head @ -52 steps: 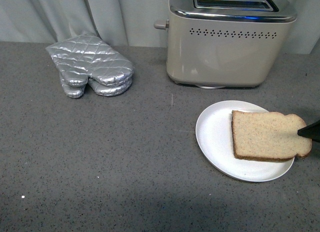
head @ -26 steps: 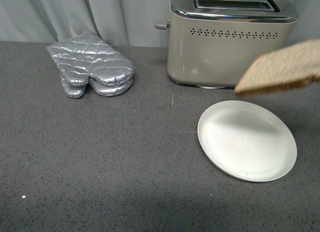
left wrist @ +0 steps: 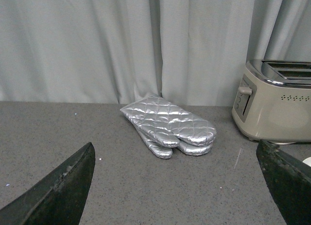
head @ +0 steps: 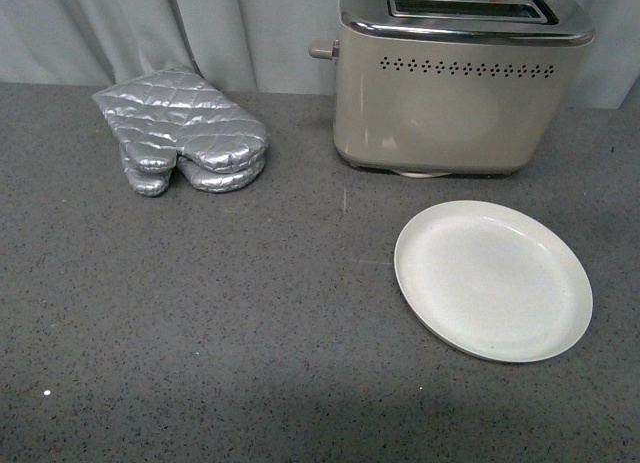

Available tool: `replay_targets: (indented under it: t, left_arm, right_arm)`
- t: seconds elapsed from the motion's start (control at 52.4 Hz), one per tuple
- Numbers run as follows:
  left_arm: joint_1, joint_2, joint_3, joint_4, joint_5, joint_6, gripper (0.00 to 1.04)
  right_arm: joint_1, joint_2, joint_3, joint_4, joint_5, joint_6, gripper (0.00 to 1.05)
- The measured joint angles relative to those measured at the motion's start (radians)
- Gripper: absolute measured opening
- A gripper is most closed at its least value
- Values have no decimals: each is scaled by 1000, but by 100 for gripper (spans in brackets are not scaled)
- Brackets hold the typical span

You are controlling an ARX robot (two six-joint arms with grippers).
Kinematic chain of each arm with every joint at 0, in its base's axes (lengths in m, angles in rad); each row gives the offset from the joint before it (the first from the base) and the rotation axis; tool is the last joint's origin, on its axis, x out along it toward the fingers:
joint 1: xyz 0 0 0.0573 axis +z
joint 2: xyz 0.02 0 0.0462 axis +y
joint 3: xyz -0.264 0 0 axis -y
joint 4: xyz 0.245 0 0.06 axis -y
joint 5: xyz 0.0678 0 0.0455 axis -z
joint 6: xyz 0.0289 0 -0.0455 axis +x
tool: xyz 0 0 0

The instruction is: Put bread into toaster

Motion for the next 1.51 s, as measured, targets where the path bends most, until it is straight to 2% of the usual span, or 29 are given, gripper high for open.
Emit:
replay_targets:
  t: [0.305,0.896,1.144,1.411,1.507]
  left_arm:
    - [0,0,0,0,0,0,98]
    - [0,0,0,0,0,0,98]
    - [0,0,0,0,0,0,98]
    - [0,0,0,0,0,0,98]
    - [0,0,0,0,0,0,98]
  right_arm:
    - [39,214,171,-69,59,219,1]
    - [25,353,298,-162,25,262,1]
    - [-3,418,402,-204,5,194,1]
    - [-18,510,543,-273,-38,21,1]
    - [-19,533,563,-277,-28,-58,12]
